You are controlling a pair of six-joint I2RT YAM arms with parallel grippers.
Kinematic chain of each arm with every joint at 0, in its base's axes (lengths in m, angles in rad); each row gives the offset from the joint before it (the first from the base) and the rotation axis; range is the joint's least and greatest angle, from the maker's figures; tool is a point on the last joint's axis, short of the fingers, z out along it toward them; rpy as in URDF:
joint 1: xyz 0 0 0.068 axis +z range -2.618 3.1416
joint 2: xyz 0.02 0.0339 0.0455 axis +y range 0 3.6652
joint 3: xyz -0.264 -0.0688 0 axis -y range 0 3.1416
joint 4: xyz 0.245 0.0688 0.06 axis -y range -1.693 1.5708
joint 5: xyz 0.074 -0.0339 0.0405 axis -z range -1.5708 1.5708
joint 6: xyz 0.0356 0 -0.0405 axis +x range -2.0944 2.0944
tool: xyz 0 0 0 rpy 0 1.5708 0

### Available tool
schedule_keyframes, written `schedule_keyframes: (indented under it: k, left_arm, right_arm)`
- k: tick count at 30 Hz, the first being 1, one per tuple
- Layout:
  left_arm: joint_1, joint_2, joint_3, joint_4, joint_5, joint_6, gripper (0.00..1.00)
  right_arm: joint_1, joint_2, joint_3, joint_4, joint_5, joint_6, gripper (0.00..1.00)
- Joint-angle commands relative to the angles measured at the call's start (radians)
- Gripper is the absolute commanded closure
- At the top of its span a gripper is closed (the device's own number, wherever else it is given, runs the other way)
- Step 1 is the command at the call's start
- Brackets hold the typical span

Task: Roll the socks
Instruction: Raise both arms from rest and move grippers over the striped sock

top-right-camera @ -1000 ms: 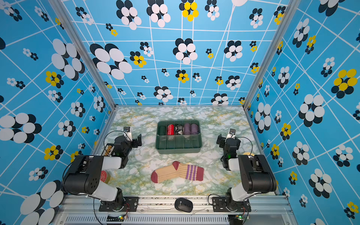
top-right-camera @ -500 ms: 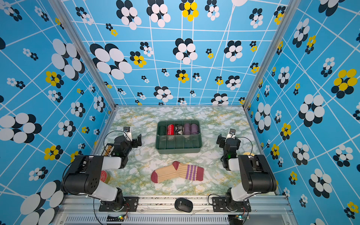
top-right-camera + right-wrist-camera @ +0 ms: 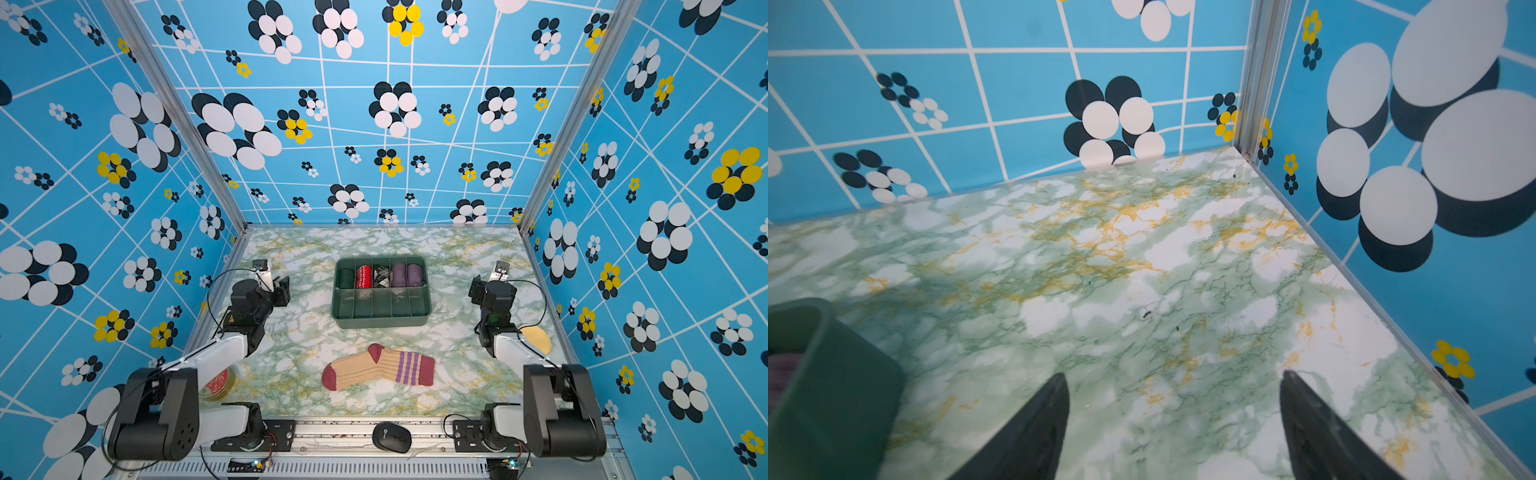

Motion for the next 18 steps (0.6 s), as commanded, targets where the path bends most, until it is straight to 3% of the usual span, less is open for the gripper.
schedule_keyframes:
  k: [1, 8, 12, 18]
  left_arm:
    - [-0.057, -0.171, 0.064, -0.288, -0.037, -0.056, 0.41]
    - [-0.250, -0.439, 0.143, -0.630, -0.056, -0.147, 0.46]
    - [-0.403, -0.482, 0.166, -0.748, -0.068, -0.211, 0.64]
    - [-0.659, -0.449, 0.155, -0.826, -0.219, -0.277, 0.69]
  right_arm:
    - [0.008, -0.096, 0.090, -0.405, -0.069, 0.109, 0.19]
    - [0.087, -0.185, 0.203, -0.853, -0.255, 0.259, 0.22]
    - [0.232, -0.218, 0.237, -1.004, -0.250, 0.319, 0.25]
    - [0.405, -0.204, 0.240, -1.115, -0.192, 0.392, 0.38]
